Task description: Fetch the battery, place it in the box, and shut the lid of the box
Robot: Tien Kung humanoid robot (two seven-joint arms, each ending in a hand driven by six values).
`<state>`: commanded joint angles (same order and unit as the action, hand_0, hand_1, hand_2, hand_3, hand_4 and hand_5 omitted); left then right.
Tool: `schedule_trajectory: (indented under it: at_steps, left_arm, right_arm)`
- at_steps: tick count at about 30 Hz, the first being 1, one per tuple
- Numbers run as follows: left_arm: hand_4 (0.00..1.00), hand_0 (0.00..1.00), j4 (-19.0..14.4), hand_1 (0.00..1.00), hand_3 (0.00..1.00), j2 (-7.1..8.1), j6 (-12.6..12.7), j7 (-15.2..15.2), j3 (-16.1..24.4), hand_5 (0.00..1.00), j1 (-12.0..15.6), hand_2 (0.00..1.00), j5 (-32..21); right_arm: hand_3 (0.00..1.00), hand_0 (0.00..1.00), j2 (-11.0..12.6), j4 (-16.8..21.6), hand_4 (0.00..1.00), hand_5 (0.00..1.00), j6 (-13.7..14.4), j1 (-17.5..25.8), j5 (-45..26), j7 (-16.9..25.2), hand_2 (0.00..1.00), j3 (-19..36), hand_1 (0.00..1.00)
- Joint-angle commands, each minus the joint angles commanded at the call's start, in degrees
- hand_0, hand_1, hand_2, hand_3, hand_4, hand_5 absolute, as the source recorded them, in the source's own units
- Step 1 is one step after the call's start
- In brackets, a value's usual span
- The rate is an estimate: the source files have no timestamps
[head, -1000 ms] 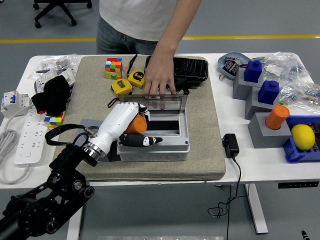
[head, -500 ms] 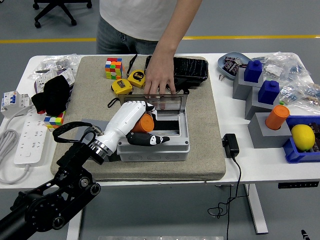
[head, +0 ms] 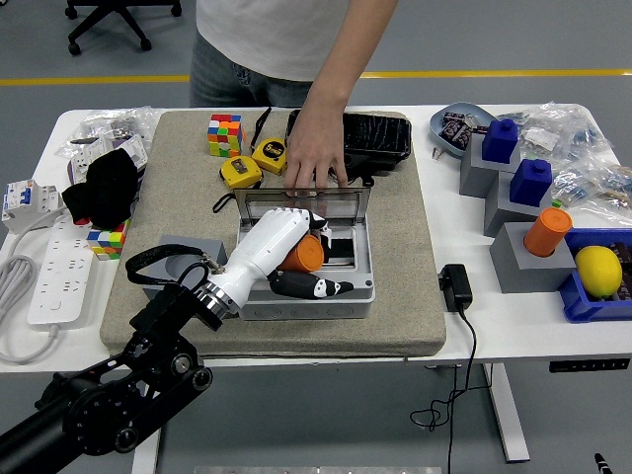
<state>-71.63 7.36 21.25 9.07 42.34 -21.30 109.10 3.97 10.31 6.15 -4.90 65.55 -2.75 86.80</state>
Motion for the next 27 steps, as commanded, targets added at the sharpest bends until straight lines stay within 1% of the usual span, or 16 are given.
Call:
schedule_trajectory:
  at_steps: [7, 11, 18, 27]
  left_arm:
    - [0.998, 0.043, 4.08, 0.002, 0.009, -0.96, 0.7, 0.86, 0.08, 0.013, -1.43, 0.003, -1.04]
    - [0.998, 0.043, 5.68, 0.002, 0.009, -1.38, 1.0, 1.06, 0.17, 0.013, -2.0, 0.003, -1.04]
    - [0.998, 0.043, 5.71, 0.002, 0.01, -1.47, 1.16, 1.11, 0.74, 0.032, -2.42, 0.004, -0.61]
    - [0.998, 0.045, 5.67, 0.002, 0.01, -1.94, 1.29, 1.23, 0.94, 0.044, -3.18, 0.004, -0.56]
  right_arm:
    - [0.731, 0.755, 0.06, 0.0, 0.998, 0.998, 0.03, -0.03, 0.13, -0.08, 0.687, -0.05, 0.676]
    - [0.731, 0.755, 0.02, 0.0, 0.998, 0.998, -0.02, -0.12, -0.02, 0.03, 0.687, -0.2, 0.676]
    - [0.731, 0.755, 0.03, 0.0, 0.998, 0.998, 0.06, -0.09, 0.08, -0.13, 0.688, -0.01, 0.675]
    - [0.731, 0.755, -0.03, 0.0, 0.998, 0.998, 0.0, -0.22, -0.05, 0.05, 0.687, -0.1, 0.676]
